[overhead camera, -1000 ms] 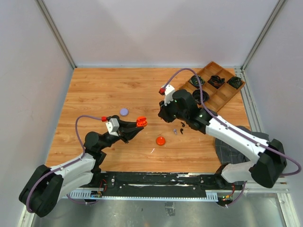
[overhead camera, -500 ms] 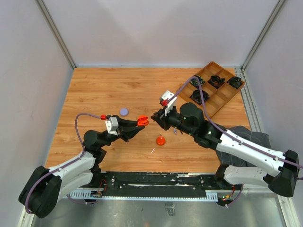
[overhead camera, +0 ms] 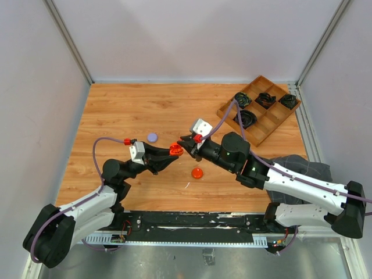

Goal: Insert the wireless bluetooth earbuds into the charging case
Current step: Place the earbud in the charging case.

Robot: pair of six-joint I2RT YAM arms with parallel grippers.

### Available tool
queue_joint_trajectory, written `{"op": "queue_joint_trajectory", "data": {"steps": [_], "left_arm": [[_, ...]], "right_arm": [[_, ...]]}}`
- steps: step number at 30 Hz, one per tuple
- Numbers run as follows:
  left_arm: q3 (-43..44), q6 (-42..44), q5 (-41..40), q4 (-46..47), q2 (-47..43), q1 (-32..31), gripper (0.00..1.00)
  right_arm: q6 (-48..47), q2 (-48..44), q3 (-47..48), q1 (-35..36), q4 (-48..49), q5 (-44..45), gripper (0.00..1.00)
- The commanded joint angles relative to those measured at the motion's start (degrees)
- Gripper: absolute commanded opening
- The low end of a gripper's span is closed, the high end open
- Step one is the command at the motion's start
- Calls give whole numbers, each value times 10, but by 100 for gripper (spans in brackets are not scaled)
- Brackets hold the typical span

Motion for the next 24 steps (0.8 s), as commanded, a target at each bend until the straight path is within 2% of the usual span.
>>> {"op": "queue_joint_trajectory", "data": {"steps": [1, 14, 24], "left_arm": [[18, -26, 7, 5, -9, 6, 0], [31, -92, -3, 18, -13, 6, 0], [33, -108, -1, 19, -25, 6, 0]], "right_arm": [[-48, 5, -13, 27, 55, 5, 12], [-100, 13, -26, 61, 66, 37, 13], [-121, 23, -29, 73, 75, 65, 12]]}}
